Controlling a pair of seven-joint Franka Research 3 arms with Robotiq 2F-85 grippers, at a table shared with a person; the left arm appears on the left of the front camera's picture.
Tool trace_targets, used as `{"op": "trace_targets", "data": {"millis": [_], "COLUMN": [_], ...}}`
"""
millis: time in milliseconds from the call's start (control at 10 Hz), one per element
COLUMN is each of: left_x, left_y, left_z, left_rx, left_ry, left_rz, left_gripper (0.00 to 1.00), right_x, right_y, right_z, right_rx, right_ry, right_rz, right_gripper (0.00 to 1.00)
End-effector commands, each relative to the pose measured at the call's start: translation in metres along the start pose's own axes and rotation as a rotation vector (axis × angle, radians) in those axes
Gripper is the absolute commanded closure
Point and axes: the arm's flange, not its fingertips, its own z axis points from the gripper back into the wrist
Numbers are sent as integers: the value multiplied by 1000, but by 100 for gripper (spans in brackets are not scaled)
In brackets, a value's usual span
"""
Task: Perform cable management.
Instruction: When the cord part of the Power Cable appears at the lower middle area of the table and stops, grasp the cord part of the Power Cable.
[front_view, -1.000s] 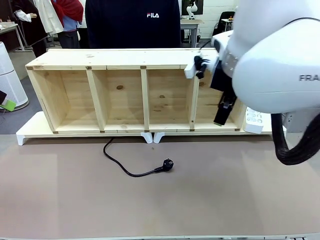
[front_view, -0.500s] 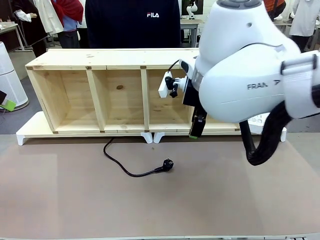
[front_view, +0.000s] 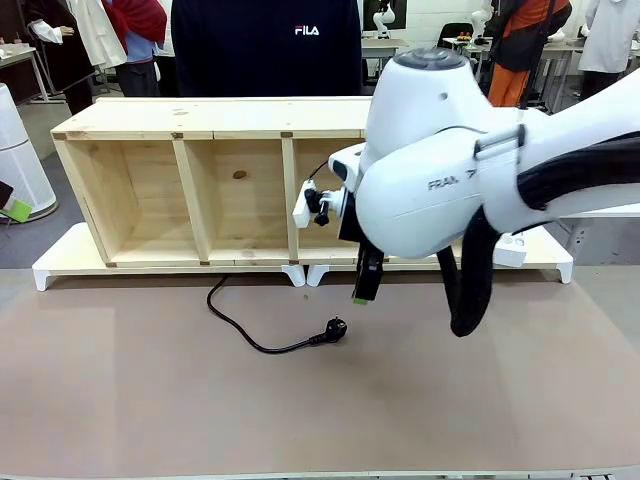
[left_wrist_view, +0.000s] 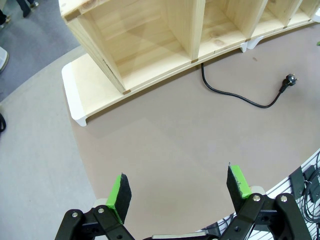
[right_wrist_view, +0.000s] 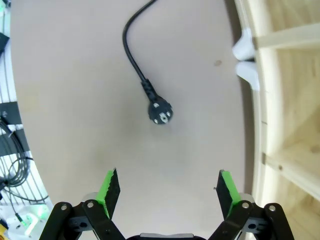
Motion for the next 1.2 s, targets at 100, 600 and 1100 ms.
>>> {"op": "trace_targets", "data": {"millis": [100,600,1100], "left_x": [-2,-2,-2], "left_y": [0,0,0], "left_z": [1,1,1], "left_rx": [-2,-2,-2], "left_ry": [7,7,7], "left_rz": [12,12,12], "left_gripper": [0,0,0], "right_x": [19,39,43], "right_y": [7,18,21], "right_z": [-34,-74,-78], "right_rx": [60,73,87], "right_ry": [-3,68,69], "right_rz": [77,139,154], "right_gripper": [0,0,0]}}
